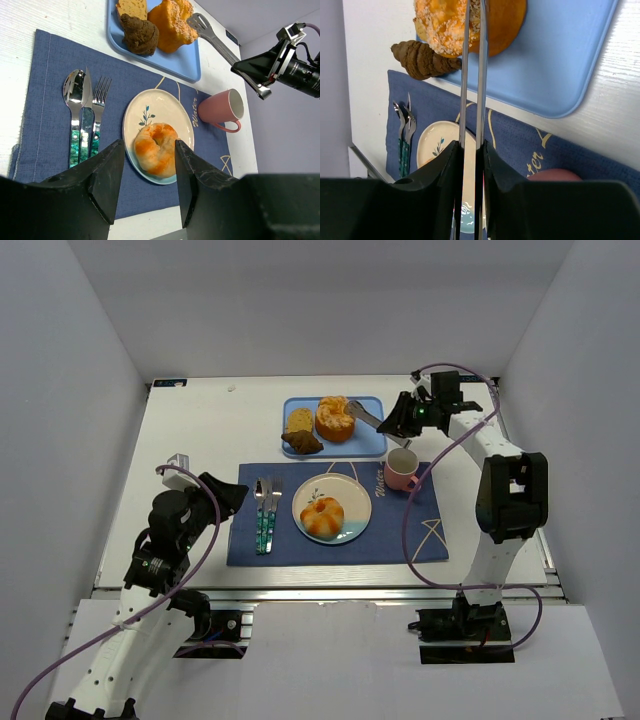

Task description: Place the bread

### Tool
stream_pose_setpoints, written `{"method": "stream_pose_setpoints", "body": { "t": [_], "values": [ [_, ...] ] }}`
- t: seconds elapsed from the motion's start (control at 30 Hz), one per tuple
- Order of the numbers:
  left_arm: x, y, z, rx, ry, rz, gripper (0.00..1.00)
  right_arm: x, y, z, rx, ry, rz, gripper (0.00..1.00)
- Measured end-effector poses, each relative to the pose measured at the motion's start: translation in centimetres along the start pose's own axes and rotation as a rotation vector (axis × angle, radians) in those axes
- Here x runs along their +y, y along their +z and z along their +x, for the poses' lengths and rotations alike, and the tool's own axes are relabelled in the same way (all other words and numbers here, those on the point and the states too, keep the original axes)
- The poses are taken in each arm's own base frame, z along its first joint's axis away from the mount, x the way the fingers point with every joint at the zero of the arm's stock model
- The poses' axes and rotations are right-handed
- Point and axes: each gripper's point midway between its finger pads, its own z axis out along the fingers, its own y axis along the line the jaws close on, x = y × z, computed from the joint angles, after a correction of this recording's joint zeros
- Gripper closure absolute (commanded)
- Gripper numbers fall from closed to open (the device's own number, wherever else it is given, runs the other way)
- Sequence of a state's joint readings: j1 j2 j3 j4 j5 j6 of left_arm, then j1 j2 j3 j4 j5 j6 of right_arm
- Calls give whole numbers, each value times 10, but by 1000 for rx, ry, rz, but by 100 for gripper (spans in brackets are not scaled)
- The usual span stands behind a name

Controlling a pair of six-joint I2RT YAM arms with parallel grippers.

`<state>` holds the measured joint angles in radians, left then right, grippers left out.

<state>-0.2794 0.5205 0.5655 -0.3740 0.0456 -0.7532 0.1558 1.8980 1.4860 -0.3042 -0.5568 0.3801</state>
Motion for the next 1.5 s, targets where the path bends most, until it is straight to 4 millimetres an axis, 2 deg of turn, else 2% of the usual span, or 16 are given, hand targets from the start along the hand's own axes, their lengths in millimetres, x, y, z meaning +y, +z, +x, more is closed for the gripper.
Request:
{"method": "stream_pose_setpoints", "body": {
  "t": [0.1, 0.23, 0.33, 0.43, 0.57, 0.67, 0.73, 0.77, 0.87, 1.0, 1.07, 1.17, 1.33, 1.5],
  "values": [
    [0, 0, 0, 0, 0, 0, 45, 0, -6, -10, -21, 13, -13, 91],
    [0, 0, 0, 0, 0, 0, 45, 3, -24, -44, -97, -17, -47, 94],
    [0, 0, 0, 0, 0, 0, 45, 12, -41, -67, -155, -93, -86, 94],
    [0, 0, 0, 0, 0, 0, 45, 30, -61, -73, -173, -213, -140, 94],
    [0, 0, 0, 0, 0, 0, 45, 60, -81, -47, -109, -412, -218, 94],
    [0, 0, 0, 0, 0, 0, 45, 80, -93, -8, -34, -537, -280, 94],
    [0, 0, 0, 0, 0, 0, 45, 89, -102, 28, 30, -573, -319, 94],
    [0, 0, 0, 0, 0, 0, 45, 92, -107, 49, 66, -579, -338, 94],
    [0, 0, 0, 0, 0, 0, 45, 94, -122, 94, 139, -567, -366, 94],
    [0, 0, 0, 0, 0, 0, 45, 89, -130, 135, 209, -540, -370, 91],
    [0, 0, 0, 0, 0, 0, 45, 83, -128, 149, 247, -523, -360, 87],
    [0, 0, 0, 0, 0, 0, 45, 78, -123, 158, 281, -493, -350, 80],
    [-1, -2, -1, -7, 0, 6, 45, 69, -113, 158, 303, -435, -317, 68],
    [-2, -6, -2, -12, -3, 10, 45, 58, -103, 162, 343, -354, -276, 64]
  ]
}}
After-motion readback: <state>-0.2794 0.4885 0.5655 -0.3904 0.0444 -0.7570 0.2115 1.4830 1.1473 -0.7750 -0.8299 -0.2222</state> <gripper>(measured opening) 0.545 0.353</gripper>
